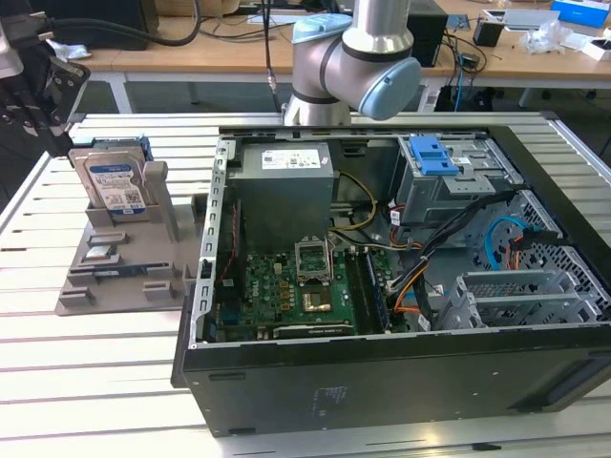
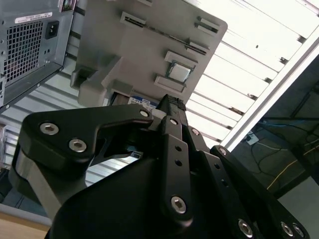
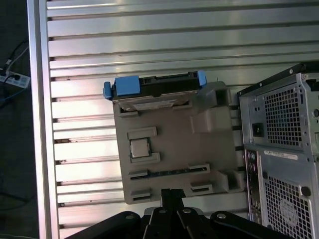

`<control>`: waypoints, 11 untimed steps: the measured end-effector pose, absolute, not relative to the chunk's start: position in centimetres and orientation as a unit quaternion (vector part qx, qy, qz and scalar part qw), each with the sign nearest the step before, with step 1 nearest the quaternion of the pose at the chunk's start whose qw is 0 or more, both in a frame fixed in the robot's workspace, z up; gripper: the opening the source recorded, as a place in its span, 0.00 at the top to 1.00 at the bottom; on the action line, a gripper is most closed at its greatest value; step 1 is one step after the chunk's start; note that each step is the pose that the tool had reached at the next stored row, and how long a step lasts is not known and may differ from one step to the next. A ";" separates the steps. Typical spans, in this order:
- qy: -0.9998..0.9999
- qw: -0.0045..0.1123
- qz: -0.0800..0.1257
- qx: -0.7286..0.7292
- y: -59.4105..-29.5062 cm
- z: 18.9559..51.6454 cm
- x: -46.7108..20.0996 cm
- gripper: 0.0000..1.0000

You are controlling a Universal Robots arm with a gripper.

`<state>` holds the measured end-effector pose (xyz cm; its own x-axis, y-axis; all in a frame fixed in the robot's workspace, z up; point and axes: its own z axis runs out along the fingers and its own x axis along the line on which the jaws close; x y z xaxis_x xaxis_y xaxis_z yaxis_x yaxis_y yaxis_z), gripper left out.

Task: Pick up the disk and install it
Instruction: 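Reach for the disk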

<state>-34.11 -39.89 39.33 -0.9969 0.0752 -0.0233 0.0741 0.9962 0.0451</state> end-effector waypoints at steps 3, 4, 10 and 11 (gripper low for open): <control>0.999 0.013 0.022 0.037 -39.9 39.3 -34.8 0.89; 0.999 0.012 0.022 0.037 -39.9 39.3 -35.0 0.89; 0.999 0.012 0.022 0.037 -39.9 39.3 -36.2 0.89; 0.999 0.012 0.022 0.037 -39.9 39.3 -36.3 0.89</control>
<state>-36.29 -39.88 39.33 -0.9969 0.0753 -0.0232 0.0742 0.9962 0.0450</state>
